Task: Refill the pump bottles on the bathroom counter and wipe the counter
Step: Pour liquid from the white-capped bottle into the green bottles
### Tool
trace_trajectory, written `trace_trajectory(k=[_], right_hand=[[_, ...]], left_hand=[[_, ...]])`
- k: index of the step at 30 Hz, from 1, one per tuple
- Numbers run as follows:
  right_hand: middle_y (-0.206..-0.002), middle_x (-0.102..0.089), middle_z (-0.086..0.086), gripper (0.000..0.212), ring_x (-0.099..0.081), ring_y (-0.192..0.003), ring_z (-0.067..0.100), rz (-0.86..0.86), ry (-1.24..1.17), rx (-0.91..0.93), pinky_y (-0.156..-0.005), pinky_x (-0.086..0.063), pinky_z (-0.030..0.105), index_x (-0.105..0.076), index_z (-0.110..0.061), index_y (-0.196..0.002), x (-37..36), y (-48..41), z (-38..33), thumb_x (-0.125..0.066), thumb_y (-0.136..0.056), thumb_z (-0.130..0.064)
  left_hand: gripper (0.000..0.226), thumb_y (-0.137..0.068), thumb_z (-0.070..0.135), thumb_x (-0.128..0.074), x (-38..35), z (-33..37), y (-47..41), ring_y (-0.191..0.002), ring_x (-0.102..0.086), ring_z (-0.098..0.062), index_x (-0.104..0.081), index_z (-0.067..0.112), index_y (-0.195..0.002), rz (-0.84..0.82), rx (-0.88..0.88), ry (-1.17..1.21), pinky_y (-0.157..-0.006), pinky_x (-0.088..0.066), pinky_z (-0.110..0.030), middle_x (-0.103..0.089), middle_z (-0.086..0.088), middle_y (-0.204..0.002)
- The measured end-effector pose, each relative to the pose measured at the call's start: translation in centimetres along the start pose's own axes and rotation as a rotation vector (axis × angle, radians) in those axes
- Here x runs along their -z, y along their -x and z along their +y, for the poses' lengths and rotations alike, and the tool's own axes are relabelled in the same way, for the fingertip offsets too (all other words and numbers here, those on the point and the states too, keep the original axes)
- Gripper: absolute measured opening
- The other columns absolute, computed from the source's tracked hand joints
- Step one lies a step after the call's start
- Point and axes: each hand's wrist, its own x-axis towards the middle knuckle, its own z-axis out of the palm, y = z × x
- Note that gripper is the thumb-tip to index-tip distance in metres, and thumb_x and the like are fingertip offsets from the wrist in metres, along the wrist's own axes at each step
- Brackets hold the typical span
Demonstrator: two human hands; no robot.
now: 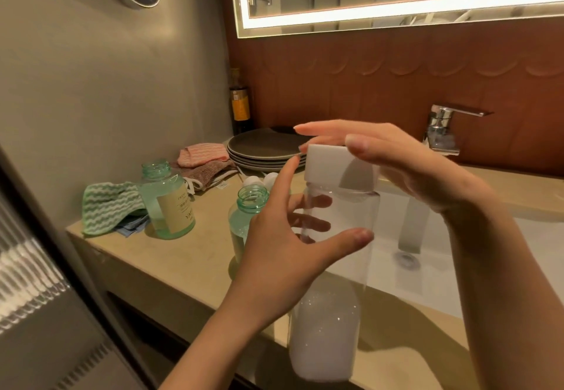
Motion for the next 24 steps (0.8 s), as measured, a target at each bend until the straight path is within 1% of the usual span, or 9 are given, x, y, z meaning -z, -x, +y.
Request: trace_trajectory(k=[3,5,8,11,14,16,18,20,24], right_hand=[[-0.143,-0.047,0.002,0.089,-0.043,-0.132,0.022,-0.125,-0.188,0.033,-0.106,-0.036,0.046,-0.039,-0.014,-0.142,0.4,0.5,0.4,-0.059,-0.072,-0.066],[-0.134,-0.056,0.001,0.079,-0.049,-0.126,0.022,-0.068,-0.213,0.024,-0.098,-0.045,0.037,-0.046,-0.017,-0.136,0.6,0.7,0.2,-0.066,-0.072,-0.059],[-0.101,-0.069,-0.016,0.057,-0.063,-0.1,0.005,0.09,0.0,-0.028,-0.075,-0.052,0.018,-0.058,-0.035,-0.114,0.4,0.4,-0.3,-0.071,-0.064,-0.059],[-0.077,-0.065,-0.021,0.044,-0.061,-0.079,-0.005,0.226,0.289,-0.032,-0.062,-0.047,0.012,-0.061,-0.039,-0.103,-0.3,0.0,-0.7,-0.058,-0.071,-0.07],[-0.109,-0.064,-0.021,0.05,-0.055,-0.106,-0.007,0.116,0.164,0.015,-0.082,-0.044,0.01,-0.059,-0.039,-0.113,-0.2,0.1,-0.9,-0.045,-0.075,-0.067],[-0.132,-0.055,-0.013,0.063,-0.048,-0.124,0.005,-0.051,-0.022,0.044,-0.099,-0.039,0.026,-0.052,-0.029,-0.129,0.3,0.6,-0.8,-0.05,-0.076,-0.061],[-0.134,-0.055,0.0,0.056,-0.05,-0.124,0.017,-0.142,-0.142,0.09,-0.098,-0.041,0.032,-0.048,-0.016,-0.134,0.6,1.0,-0.7,-0.056,-0.082,-0.038],[-0.125,-0.06,0.003,0.044,-0.057,-0.115,0.017,-0.1,-0.155,0.082,-0.088,-0.047,0.025,-0.051,-0.015,-0.128,0.7,1.1,-1.0,-0.057,-0.084,-0.019],[-0.1,-0.066,-0.016,0.042,-0.062,-0.095,0.007,0.066,0.193,0.023,-0.071,-0.053,0.021,-0.063,-0.037,-0.108,0.1,0.6,-1.3,-0.06,-0.07,-0.056]], left_hand=[[0.106,-0.052,0.049,-0.081,0.3,0.0,0.1,-0.092,-0.066,-0.005,-0.025,0.048,-0.143,-0.005,0.002,-0.002,-0.077,-0.056,-0.029,-0.065,0.017,-0.108],[0.11,-0.049,0.055,-0.082,0.4,0.1,0.2,-0.092,-0.065,-0.002,-0.025,0.048,-0.143,0.004,0.002,-0.014,-0.074,-0.056,-0.025,-0.065,0.019,-0.107],[0.114,-0.045,0.054,-0.083,0.2,0.1,0.3,-0.089,-0.065,-0.001,-0.025,0.048,-0.143,0.034,0.016,-0.026,-0.074,-0.056,-0.026,-0.067,0.019,-0.103],[0.117,-0.041,0.056,-0.082,-0.1,0.0,0.4,-0.087,-0.066,-0.001,-0.024,0.049,-0.143,0.041,0.016,-0.02,-0.074,-0.057,-0.028,-0.067,0.019,-0.1],[0.119,-0.038,0.06,-0.078,0.2,0.0,0.3,-0.087,-0.067,-0.002,-0.025,0.047,-0.143,0.036,0.014,0.011,-0.074,-0.056,-0.027,-0.068,0.02,-0.1],[0.117,-0.039,0.055,-0.08,0.6,0.1,0.2,-0.087,-0.069,-0.008,-0.028,0.043,-0.143,0.015,0.017,0.057,-0.073,-0.056,-0.024,-0.07,0.015,-0.099],[0.114,-0.041,0.048,-0.082,1.2,0.2,0.2,-0.087,-0.07,-0.013,-0.031,0.04,-0.143,-0.022,0.022,0.112,-0.072,-0.055,-0.022,-0.072,0.009,-0.1],[0.112,-0.042,0.046,-0.083,1.4,0.4,0.3,-0.089,-0.07,-0.015,-0.033,0.04,-0.142,-0.046,0.018,0.128,-0.074,-0.056,-0.027,-0.072,0.006,-0.102],[0.107,-0.042,0.052,-0.082,1.1,0.3,0.6,-0.089,-0.069,-0.011,-0.036,0.045,-0.139,-0.023,0.0,0.057,-0.074,-0.058,-0.032,-0.07,0.011,-0.1]])
